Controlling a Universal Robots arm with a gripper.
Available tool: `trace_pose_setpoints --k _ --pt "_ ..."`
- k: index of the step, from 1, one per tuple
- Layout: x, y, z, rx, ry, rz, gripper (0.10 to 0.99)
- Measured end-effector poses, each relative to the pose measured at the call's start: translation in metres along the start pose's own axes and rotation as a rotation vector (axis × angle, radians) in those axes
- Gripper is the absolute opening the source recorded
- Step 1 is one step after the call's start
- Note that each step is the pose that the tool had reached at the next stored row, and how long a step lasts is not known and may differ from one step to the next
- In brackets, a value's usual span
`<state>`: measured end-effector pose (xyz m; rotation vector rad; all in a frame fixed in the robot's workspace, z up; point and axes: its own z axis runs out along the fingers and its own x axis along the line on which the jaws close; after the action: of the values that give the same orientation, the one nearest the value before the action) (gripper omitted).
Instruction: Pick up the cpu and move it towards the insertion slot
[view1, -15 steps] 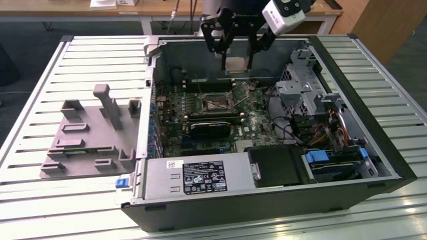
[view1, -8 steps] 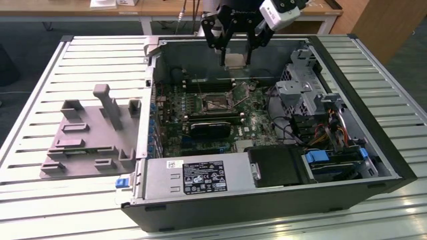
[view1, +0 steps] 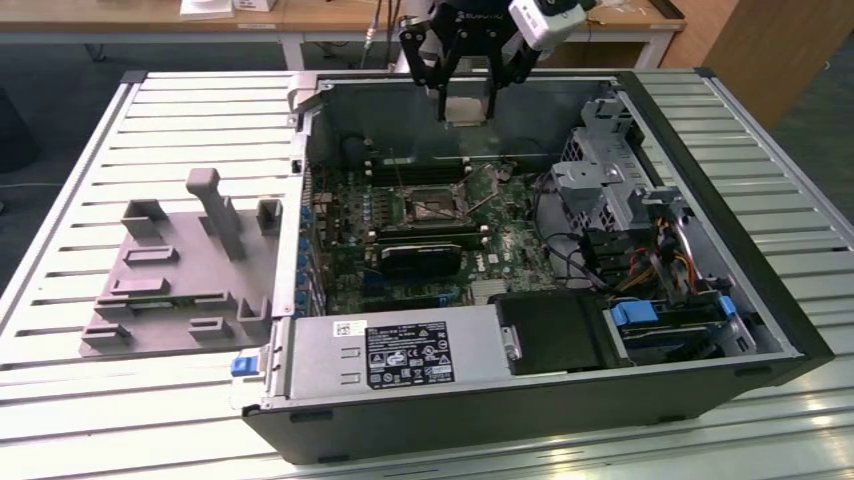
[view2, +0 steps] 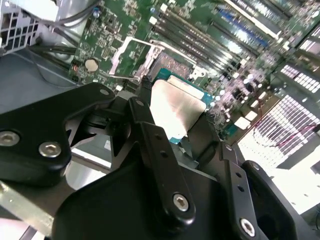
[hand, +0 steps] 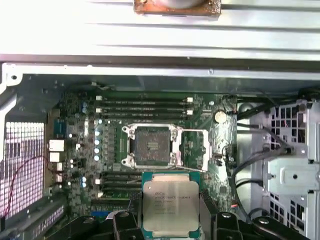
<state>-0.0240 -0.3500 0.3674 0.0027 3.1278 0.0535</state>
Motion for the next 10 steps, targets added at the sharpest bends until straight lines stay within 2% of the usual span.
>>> trace_pose_setpoints --k 10 --pt "0.0051 0.0218 0.0091 0.001 -0.0001 0.0 0.537"
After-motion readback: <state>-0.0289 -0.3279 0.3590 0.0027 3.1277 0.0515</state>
